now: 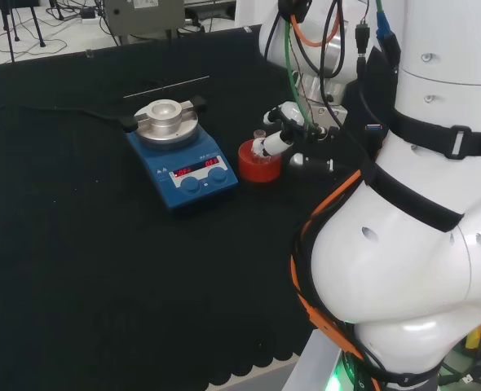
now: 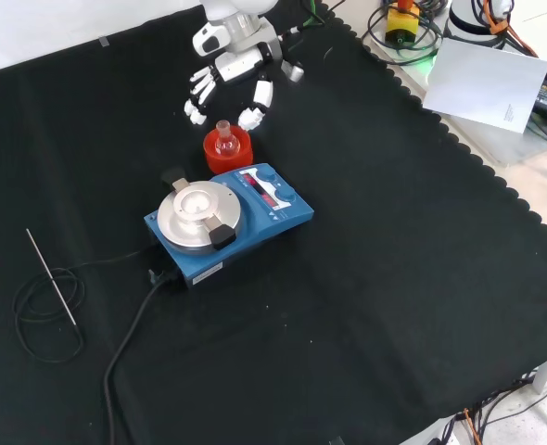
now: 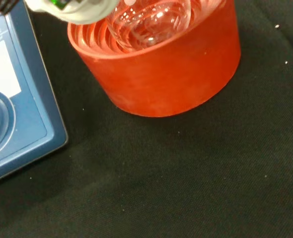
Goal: Pick up the round-bottom flask.
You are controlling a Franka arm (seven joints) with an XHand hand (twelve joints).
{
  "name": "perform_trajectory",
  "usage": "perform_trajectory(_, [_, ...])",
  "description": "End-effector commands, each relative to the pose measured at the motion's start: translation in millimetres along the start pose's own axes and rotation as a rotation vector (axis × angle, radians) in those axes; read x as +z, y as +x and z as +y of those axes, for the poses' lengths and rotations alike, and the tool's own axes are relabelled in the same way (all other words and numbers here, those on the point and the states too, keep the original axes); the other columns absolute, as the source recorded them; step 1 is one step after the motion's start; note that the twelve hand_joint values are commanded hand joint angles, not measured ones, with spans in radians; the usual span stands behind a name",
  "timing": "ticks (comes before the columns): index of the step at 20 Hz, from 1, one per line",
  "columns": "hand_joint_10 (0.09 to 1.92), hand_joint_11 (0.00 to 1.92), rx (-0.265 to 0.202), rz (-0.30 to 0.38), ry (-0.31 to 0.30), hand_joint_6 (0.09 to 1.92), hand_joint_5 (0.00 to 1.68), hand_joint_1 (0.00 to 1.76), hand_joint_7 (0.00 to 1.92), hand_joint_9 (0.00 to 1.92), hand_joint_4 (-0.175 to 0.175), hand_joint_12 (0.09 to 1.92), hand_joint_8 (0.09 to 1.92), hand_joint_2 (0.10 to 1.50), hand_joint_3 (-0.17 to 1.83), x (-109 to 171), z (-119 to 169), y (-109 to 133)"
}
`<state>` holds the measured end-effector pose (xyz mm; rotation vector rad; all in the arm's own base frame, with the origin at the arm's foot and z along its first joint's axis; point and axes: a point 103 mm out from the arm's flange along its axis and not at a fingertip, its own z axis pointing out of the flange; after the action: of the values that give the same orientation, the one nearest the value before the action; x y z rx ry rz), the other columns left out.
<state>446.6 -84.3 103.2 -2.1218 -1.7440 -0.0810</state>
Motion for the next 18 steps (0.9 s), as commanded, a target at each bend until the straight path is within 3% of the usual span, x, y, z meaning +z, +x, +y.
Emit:
perform_trajectory(1, [0.62,0.00,0.001,0.011,-0.001,0.09,0.51,0.81,0.20,0.41,-0.023,1.29,0.51,0.67,0.67,5.0,8.1,1.0])
perform_trajectory(8, [0.62,0.00,0.004,0.044,-0.045,0.09,0.65,0.81,0.21,0.42,-0.026,1.30,0.52,0.67,0.68,7.4,13.9,2.9])
perform_trajectory(14, [0.60,0.00,0.002,0.039,-0.062,0.52,0.59,0.80,0.23,0.45,-0.026,1.33,0.51,0.68,0.67,8.1,15.2,5.6])
perform_trajectory(18, [0.60,0.00,0.003,0.028,-0.053,0.61,0.57,0.80,0.24,0.45,-0.025,1.34,0.51,0.68,0.67,9.3,16.2,6.6])
